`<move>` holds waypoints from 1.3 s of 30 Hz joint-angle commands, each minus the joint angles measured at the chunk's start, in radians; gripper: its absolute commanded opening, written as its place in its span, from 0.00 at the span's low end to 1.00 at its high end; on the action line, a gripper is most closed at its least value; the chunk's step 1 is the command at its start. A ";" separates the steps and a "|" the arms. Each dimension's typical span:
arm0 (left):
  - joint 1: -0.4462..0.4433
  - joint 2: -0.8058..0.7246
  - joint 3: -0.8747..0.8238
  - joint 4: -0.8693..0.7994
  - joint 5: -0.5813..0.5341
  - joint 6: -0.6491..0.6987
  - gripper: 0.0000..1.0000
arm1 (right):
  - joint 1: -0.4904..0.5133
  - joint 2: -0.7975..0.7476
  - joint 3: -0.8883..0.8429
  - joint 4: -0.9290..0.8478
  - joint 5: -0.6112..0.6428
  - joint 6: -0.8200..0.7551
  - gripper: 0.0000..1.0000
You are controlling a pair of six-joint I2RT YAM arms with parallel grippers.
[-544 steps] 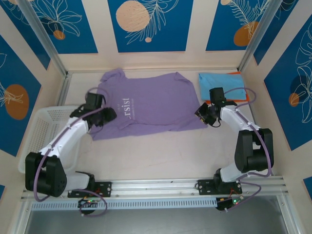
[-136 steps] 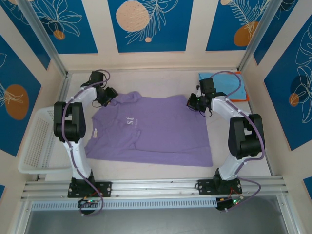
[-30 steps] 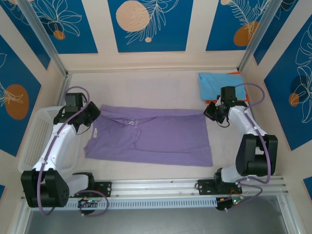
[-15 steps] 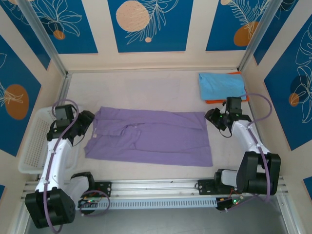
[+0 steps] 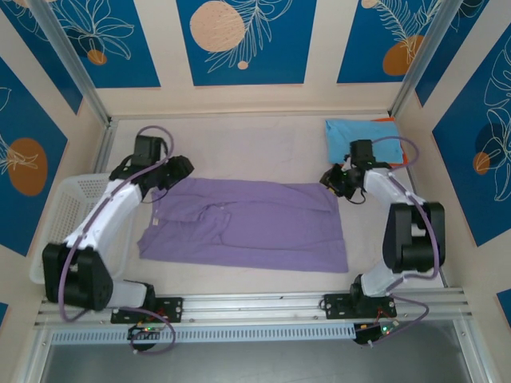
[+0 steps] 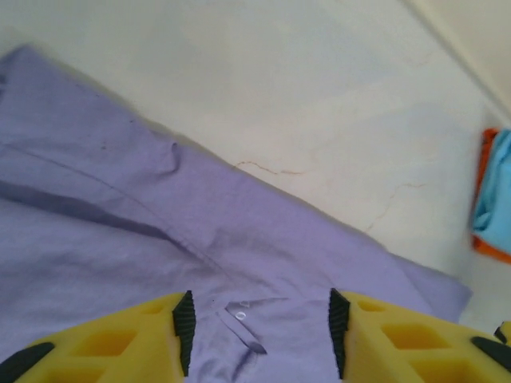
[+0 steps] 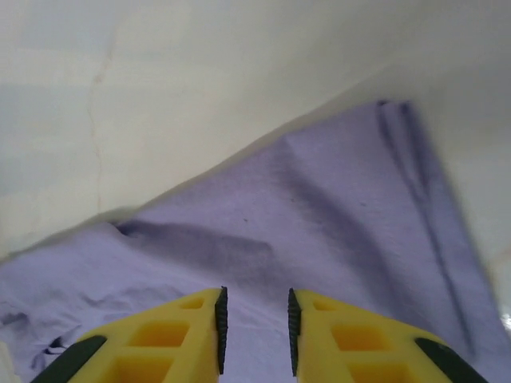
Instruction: Fold and stack the t-shirts
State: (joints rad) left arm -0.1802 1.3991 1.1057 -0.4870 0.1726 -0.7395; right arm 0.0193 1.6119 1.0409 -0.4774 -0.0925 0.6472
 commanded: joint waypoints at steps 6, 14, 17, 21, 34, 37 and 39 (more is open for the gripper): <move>0.002 0.375 0.164 0.044 -0.127 0.072 0.40 | 0.062 0.286 0.234 -0.165 0.111 -0.034 0.16; 0.076 0.577 0.242 0.052 -0.222 0.083 0.37 | -0.007 0.332 0.233 -0.169 0.172 0.022 0.20; 0.105 0.605 0.240 0.065 -0.244 0.082 0.37 | -0.031 0.329 0.213 -0.141 0.162 0.035 0.23; 0.128 0.617 0.241 0.071 -0.260 0.085 0.37 | -0.047 0.329 0.210 -0.114 0.152 0.048 0.31; 0.104 0.453 0.277 0.069 -0.155 0.089 0.64 | 0.000 0.002 0.045 0.123 0.038 0.051 0.51; 0.054 0.367 0.243 0.067 -0.178 0.091 0.68 | 0.086 -0.088 -0.038 0.186 -0.023 0.088 0.54; 0.026 0.314 0.194 0.081 -0.171 0.083 0.67 | 0.197 -0.108 -0.071 0.218 -0.056 0.120 0.53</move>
State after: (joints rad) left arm -0.1104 1.8015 1.3396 -0.4034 -0.0017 -0.6628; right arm 0.1059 1.5211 1.0225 -0.3286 -0.0555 0.7246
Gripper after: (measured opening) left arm 0.671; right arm 0.536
